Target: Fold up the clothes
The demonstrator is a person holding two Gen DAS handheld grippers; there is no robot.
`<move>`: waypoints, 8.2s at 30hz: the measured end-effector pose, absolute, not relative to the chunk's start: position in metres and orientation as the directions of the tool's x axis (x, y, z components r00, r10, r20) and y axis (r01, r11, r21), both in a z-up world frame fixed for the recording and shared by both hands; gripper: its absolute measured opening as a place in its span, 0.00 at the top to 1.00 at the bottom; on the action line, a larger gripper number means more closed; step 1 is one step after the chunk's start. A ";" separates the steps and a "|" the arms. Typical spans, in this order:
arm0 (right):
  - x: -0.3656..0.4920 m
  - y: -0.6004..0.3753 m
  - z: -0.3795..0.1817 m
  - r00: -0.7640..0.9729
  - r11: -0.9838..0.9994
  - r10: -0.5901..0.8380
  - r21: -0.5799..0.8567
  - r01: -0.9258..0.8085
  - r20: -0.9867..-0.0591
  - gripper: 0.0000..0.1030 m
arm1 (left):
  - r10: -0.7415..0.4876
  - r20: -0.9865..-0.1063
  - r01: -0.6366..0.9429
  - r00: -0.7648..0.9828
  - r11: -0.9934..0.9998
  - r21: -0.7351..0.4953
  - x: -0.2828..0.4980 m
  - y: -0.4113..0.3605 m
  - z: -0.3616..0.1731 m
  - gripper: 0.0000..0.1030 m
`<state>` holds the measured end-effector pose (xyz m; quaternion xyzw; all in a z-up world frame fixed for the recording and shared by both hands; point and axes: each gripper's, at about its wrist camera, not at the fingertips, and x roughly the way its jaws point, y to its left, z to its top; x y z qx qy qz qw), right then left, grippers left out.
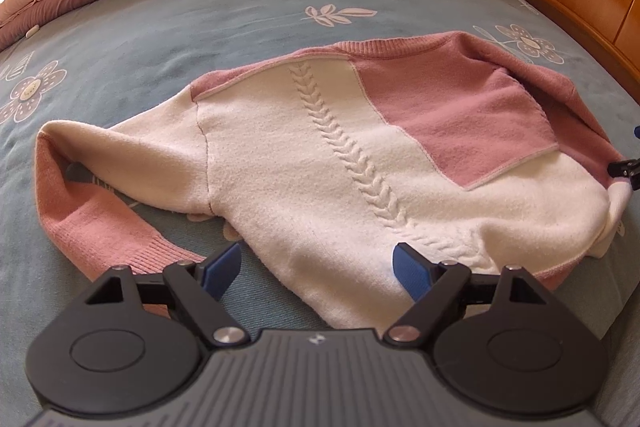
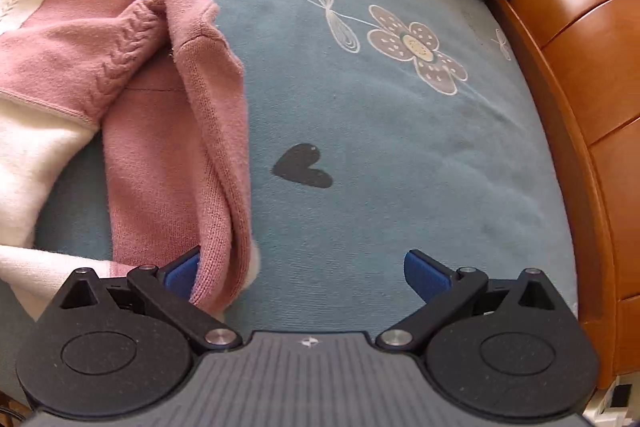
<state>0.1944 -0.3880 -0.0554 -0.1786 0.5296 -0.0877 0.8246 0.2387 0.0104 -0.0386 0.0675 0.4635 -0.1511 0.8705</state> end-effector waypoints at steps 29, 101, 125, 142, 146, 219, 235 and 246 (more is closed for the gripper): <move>0.235 -0.387 -0.079 0.595 0.874 -0.344 -0.479 -0.079 -0.726 0.00 | -0.180 -0.840 0.343 0.511 0.939 0.008 0.245 0.000 -0.044 0.19; 0.370 -0.356 -0.076 0.715 0.700 0.537 0.710 -0.081 -0.448 0.00 | -0.597 -0.386 0.080 0.703 0.606 -0.792 0.407 0.106 -0.067 0.14; 0.262 -0.327 -0.111 0.497 0.559 0.750 0.820 -0.124 -0.437 0.00 | -0.753 -0.494 0.067 0.434 0.574 -0.816 0.302 0.050 -0.108 0.12; 0.247 -0.334 -0.119 0.519 0.523 0.751 0.848 -0.091 -0.407 0.00 | -0.767 -0.442 0.049 0.465 0.521 -0.852 0.278 0.055 -0.112 0.08; 0.253 -0.324 -0.116 0.514 0.472 0.774 0.878 -0.078 -0.370 0.00 | -0.782 -0.430 0.071 0.451 0.511 -0.856 0.275 0.043 -0.104 0.10; 0.122 -0.321 -0.109 0.572 0.489 0.707 0.872 0.030 -0.416 0.00 | -0.516 -0.660 -0.025 0.546 0.777 -0.629 0.211 0.080 -0.119 0.89; 0.109 -0.249 -0.076 0.560 0.907 0.417 0.361 -0.215 -0.716 0.00 | -0.484 -0.634 -0.043 0.603 0.774 -0.631 0.197 0.100 -0.081 0.96; 0.100 -0.292 -0.080 0.553 0.744 0.601 0.656 -0.123 -0.578 0.00 | -0.317 -0.731 -0.135 0.603 0.863 -0.486 0.232 0.129 -0.087 0.96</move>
